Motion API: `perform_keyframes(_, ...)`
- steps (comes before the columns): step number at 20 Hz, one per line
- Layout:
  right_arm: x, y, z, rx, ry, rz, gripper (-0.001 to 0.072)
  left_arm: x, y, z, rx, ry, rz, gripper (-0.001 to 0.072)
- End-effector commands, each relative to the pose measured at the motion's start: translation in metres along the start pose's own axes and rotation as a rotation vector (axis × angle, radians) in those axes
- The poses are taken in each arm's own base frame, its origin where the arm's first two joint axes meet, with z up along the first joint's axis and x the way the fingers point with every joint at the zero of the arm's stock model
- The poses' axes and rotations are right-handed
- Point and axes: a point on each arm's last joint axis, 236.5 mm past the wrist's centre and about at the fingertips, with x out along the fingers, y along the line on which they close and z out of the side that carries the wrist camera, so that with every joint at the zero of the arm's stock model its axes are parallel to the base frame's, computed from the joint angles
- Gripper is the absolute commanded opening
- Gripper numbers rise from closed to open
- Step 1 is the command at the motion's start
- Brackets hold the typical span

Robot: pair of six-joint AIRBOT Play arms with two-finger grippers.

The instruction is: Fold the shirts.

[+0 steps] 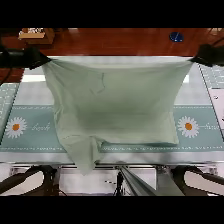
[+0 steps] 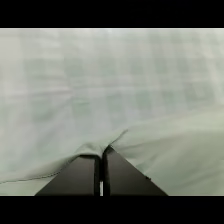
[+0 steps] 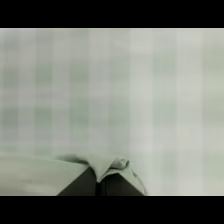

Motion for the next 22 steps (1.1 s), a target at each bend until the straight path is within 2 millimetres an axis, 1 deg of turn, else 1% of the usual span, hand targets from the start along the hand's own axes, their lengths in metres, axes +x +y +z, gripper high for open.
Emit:
perform_keyframes(1, 0.054, 0.01, 0.053, -0.02, -0.218, -0.002, 0.0021, 0.056, 0.032, 0.019, 0.007, -0.083, 0.05, 0.0029)
perform_keyframes(3, 0.078, 0.008, 0.061, -0.016, -0.256, -0.008, 0.0021, 0.08, 0.041, 0.033, 0.008, -0.158, 0.09, 0.0029)
perform_keyframes(4, 0.09, 0.002, 0.062, -0.008, -0.26, -0.017, 0.0021, 0.092, 0.044, 0.038, 0.013, -0.19, 0.109, 0.0029)
perform_keyframes(6, 0.116, -0.011, 0.056, 0.008, -0.245, -0.032, 0.0021, 0.115, 0.05, 0.039, 0.02, -0.222, 0.135, 0.0029)
perform_keyframes(8, 0.138, -0.023, 0.049, 0.021, -0.23, -0.046, 0.0021, 0.136, 0.057, 0.035, 0.017, -0.236, 0.159, 0.0029)
perform_keyframes(10, 0.153, -0.031, 0.051, 0.006, -0.249, -0.063, 0.0021, 0.151, 0.067, 0.033, 0.011, -0.255, 0.187, 0.0029)
perform_keyframes(12, 0.161, -0.037, 0.054, 0.006, -0.271, -0.075, 0.0021, 0.159, 0.08, 0.032, 0.002, -0.269, 0.214, 0.0029)
perform_keyframes(14, 0.171, -0.043, 0.048, 0.006, -0.255, -0.083, 0.0022, 0.169, 0.09, 0.022, -0.008, -0.247, 0.225, 0.003)
perform_keyframes(16, 0.176, -0.046, 0.04, -0.005, -0.226, -0.092, 0.0021, 0.178, 0.095, 0.012, -0.015, -0.22, 0.227, 0.003)
perform_keyframes(17, 0.176, -0.045, 0.036, -0.001, -0.209, -0.087, 0.0021, 0.178, 0.097, 0.011, -0.018, -0.215, 0.227, 0.003)
perform_keyframes(18, 0.172, -0.042, 0.033, 0.001, -0.189, -0.081, 0.0021, 0.173, 0.095, 0.012, -0.019, -0.207, 0.218, 0.003)
perform_keyframes(20, 0.154, -0.036, 0.027, -0.004, -0.142, -0.067, 0.0021, 0.158, 0.085, 0.01, -0.025, -0.145, 0.168, 0.003)
perform_keyframes(21, 0.143, -0.034, 0.022, -0.005, -0.109, -0.062, 0.0021, 0.149, 0.079, 0.003, -0.026, -0.079, 0.13, 0.003)
perform_keyframes(22, 0.132, -0.034, 0.014, -0.003, -0.065, -0.055, 0.0021, 0.139, 0.074, -0.01, -0.013, 0.011, 0.097, 0.003)
